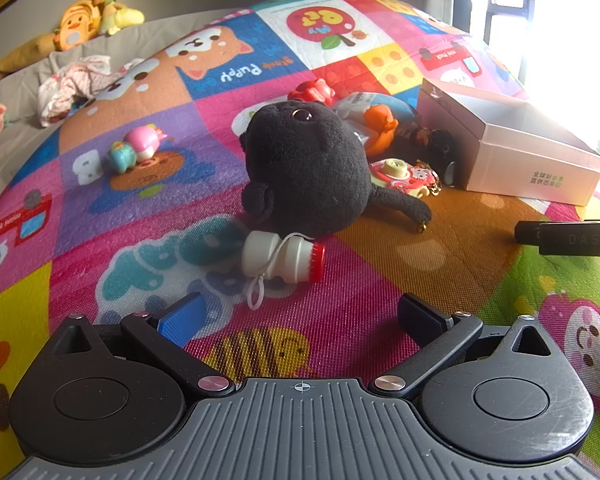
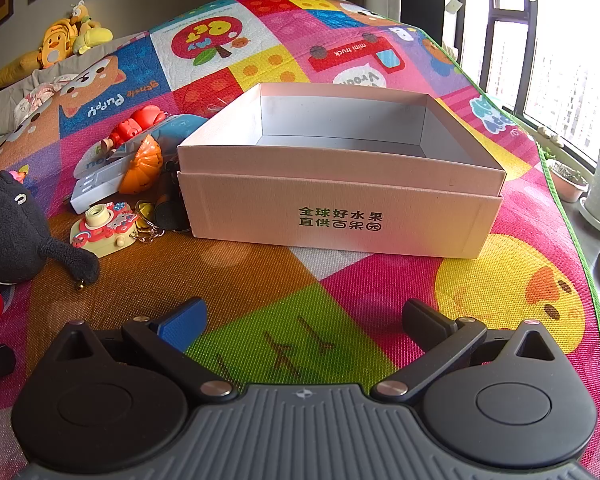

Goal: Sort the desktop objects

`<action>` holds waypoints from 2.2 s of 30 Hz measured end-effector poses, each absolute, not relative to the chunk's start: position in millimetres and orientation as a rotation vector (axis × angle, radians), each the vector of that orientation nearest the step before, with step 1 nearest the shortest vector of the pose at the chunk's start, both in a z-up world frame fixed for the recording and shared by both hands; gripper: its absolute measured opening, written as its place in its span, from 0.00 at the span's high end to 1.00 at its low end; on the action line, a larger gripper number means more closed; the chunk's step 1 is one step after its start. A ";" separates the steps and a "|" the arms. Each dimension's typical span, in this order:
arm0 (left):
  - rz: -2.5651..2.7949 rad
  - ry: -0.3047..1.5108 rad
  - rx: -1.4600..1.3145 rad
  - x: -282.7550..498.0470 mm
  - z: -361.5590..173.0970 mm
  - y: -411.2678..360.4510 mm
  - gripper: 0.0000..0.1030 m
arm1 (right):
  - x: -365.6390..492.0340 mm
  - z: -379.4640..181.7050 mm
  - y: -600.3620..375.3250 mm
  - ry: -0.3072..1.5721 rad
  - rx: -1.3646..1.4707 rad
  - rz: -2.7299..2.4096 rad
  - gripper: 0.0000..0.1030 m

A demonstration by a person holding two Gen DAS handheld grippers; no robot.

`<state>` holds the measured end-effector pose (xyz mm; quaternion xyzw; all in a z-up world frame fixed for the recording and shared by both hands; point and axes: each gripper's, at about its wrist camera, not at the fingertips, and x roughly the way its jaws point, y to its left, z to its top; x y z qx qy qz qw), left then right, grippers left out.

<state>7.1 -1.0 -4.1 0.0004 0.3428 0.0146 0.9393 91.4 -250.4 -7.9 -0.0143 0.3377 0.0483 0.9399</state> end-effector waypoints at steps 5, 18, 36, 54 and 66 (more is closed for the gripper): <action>0.030 0.700 0.000 7.1 -4.1 -0.9 0.00 | 91.4 -7.9 -250.2 0.689 -0.029 0.098 0.00; 0.029 0.700 0.000 7.4 -4.2 -0.2 0.00 | 91.4 -7.8 -250.2 0.690 -0.029 0.099 0.00; 0.029 0.700 -0.001 7.1 -4.0 -0.4 0.00 | 91.7 -7.3 -250.6 0.690 -0.029 0.099 0.00; 0.028 0.701 -0.002 7.1 -3.9 -0.2 0.00 | 93.3 -7.2 -250.0 0.695 -0.022 0.098 0.00; -0.016 0.754 0.012 15.0 -1.2 -0.2 0.00 | 69.4 -0.6 -254.7 0.770 -0.042 0.147 0.00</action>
